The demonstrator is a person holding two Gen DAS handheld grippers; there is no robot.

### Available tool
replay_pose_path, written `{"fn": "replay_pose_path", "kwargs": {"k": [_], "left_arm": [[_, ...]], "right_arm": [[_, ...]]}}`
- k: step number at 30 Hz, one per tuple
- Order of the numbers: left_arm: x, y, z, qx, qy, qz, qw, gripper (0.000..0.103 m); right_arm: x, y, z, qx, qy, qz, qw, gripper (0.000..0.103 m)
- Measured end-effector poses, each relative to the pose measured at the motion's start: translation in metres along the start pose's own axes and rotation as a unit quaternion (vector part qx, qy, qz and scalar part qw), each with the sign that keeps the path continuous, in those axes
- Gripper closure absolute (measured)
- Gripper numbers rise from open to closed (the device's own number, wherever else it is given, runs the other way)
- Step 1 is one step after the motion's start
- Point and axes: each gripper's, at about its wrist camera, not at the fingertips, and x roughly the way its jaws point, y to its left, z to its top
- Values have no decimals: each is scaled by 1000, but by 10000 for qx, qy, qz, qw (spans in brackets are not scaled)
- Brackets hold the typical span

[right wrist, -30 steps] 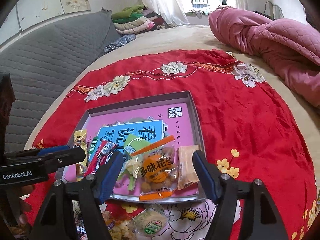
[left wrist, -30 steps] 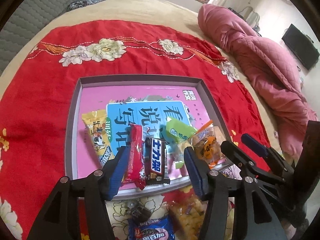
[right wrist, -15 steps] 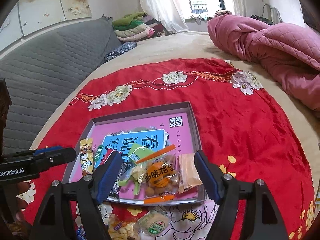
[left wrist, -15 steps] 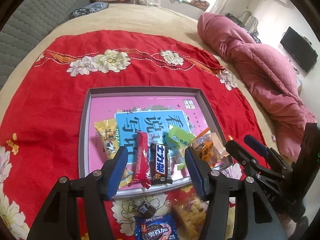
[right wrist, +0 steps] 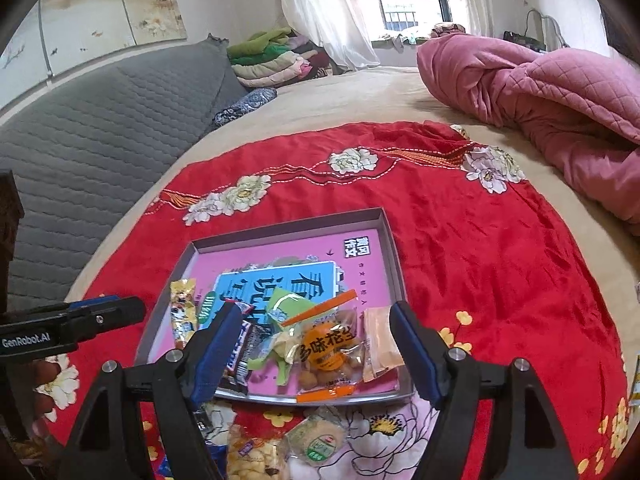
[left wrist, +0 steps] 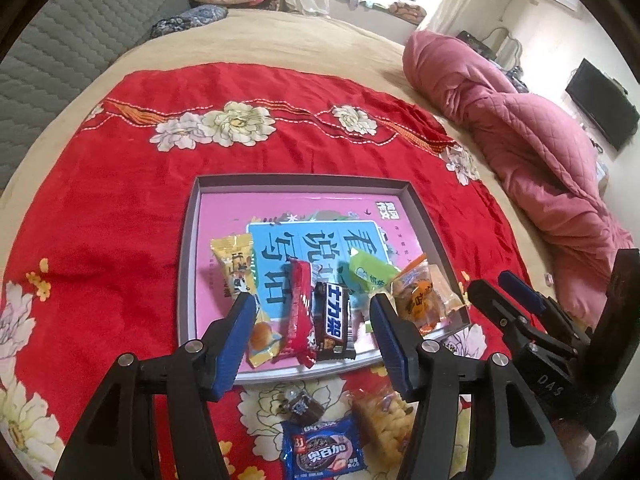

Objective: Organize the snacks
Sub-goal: 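Withdraw both open tools from the tray toward the snacks on the bedspread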

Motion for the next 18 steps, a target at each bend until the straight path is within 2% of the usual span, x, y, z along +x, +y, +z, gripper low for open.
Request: {"fn": "replay_pose_path", "kwargs": {"k": [6, 18], "left_arm": [[-7, 2, -3, 10, -37, 23, 10000, 42], [-11, 9, -23, 17, 97, 94, 9999, 42]], "right_arm": [[-11, 3, 0, -43, -93, -25, 9999, 23], [-23, 6, -17, -104, 60, -106, 9999, 22]]}}
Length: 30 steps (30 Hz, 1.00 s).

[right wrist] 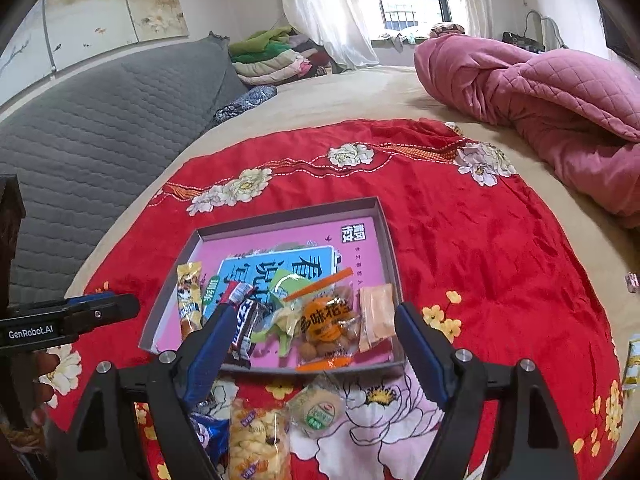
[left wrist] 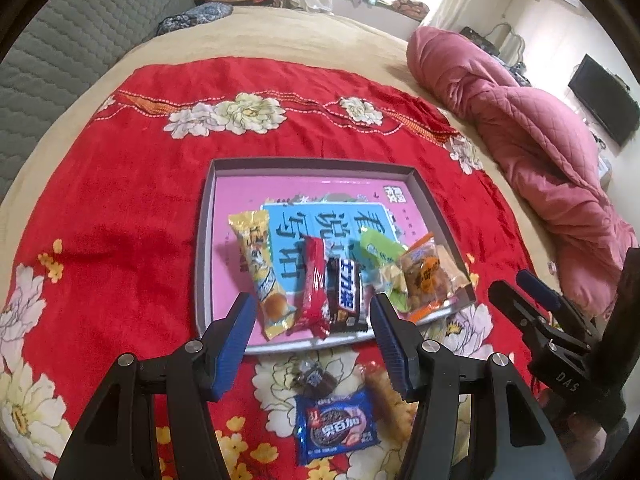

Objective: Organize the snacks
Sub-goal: 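Withdraw both open tools from the tray toward the snacks on the bedspread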

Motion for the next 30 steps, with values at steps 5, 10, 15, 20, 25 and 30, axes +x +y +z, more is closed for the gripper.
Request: {"fn": "replay_pose_path", "kwargs": {"k": [5, 10, 15, 20, 25, 30], "left_arm": [[2, 0, -6, -1, 81, -10, 10000, 42], [0, -1, -10, 32, 105, 7, 9999, 42], [-1, 2, -14, 24, 146, 48, 9999, 42], [-2, 4, -18, -8, 228, -5, 9997, 42], [-6, 5, -23, 17, 246, -28, 9997, 42], [-2, 8, -27, -46, 336, -22, 9994, 42]], "right_arm": [[-1, 4, -5, -77, 82, 42, 9999, 22], [-6, 9, -9, -114, 108, 13, 9999, 22], [-11, 13, -13, -156, 116, 42, 9998, 22], [-9, 14, -20, -201, 200, 5, 9996, 22], [-14, 16, -24, -222, 229, -16, 9995, 22], [-15, 18, -32, -286, 303, -30, 9991, 22]]}}
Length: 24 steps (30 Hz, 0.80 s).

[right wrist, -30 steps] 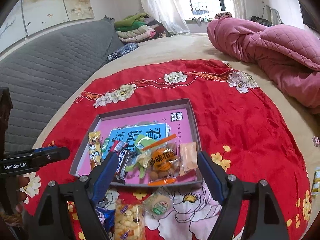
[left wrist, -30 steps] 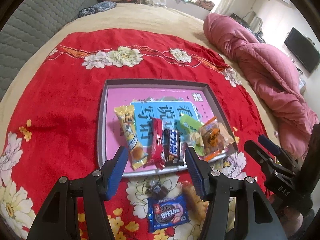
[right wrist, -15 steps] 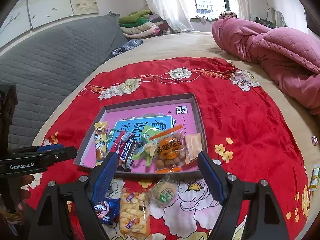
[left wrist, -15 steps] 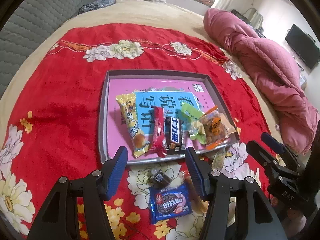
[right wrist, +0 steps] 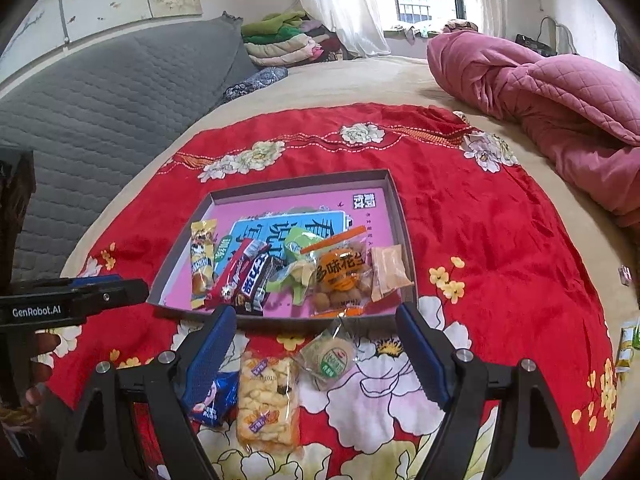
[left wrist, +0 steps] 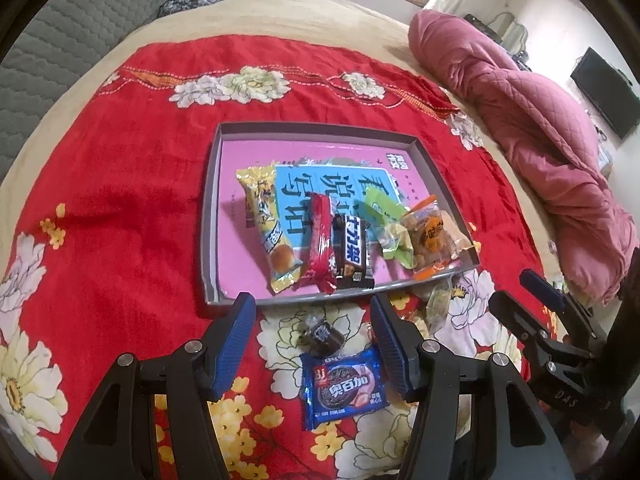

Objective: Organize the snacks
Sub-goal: 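Withdraw both open tools from the tray toward the snacks on the bedspread, then move the left tool to the dark wrapped candy while the right tool reaches the clear puffed-snack bag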

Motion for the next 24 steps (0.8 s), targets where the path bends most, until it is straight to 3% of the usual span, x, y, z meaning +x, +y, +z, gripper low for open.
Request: {"fn": "replay_pose_path", "kwargs": {"k": [24], "left_arm": [[33, 2, -22, -55, 539, 54, 9985, 42]], "right_arm": [[21, 18, -47, -224, 717, -5, 9972, 22]]}}
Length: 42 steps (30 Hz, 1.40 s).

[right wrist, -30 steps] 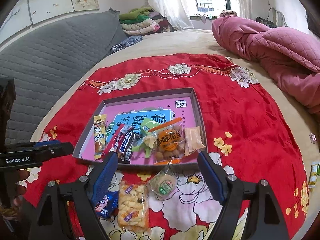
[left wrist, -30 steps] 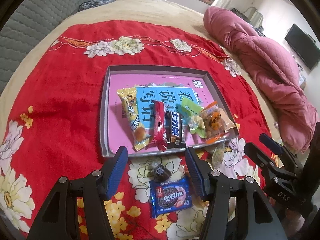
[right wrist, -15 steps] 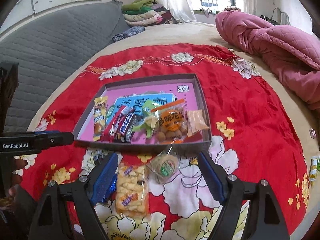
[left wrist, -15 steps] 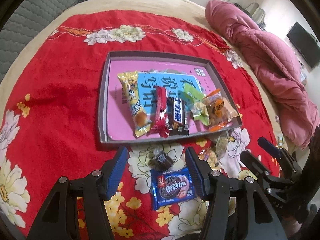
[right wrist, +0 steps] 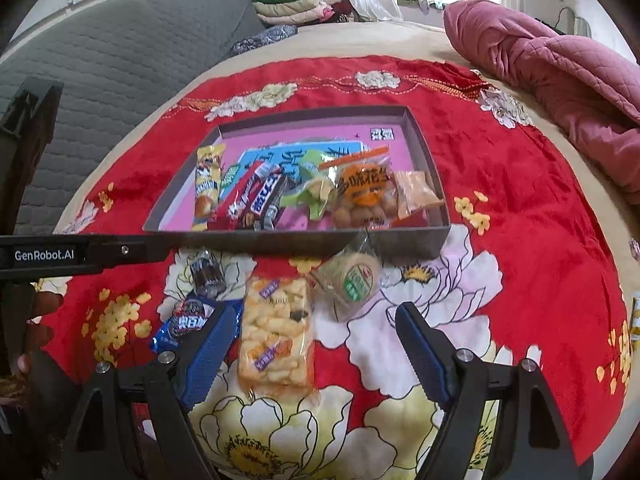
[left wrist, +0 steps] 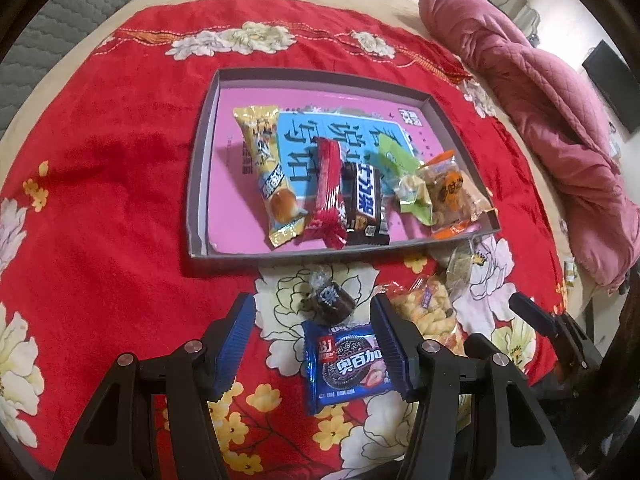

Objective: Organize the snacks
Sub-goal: 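Move the left tool to the dark wrapped candy while the right tool reaches the clear puffed-snack bag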

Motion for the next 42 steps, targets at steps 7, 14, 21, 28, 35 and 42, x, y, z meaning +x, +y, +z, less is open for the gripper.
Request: {"fn": "replay_pose_path", "kwargs": {"k": [7, 14, 21, 28, 35, 42], "left_arm": [[9, 2, -3, -41, 82, 51, 9999, 42], [16, 6, -4, -90, 130, 83, 9998, 42], [26, 10, -6, -199, 210, 94, 9995, 42], [37, 14, -3, -384, 270, 55, 9989, 42], [48, 13, -3, -467, 364, 6, 9982, 42], [55, 10, 0, -561, 347, -37, 9978, 42]], "right_arm": [[7, 7, -7, -118, 126, -9, 9998, 22], [14, 15, -11, -223, 249, -7, 9994, 22], [21, 18, -14, -259, 335, -35, 9991, 22], [28, 17, -16, -229, 425, -71, 9988, 22], [36, 17, -18, -267, 527, -259, 9979, 22], [43, 24, -20, -474, 575, -511, 9959, 23]]}}
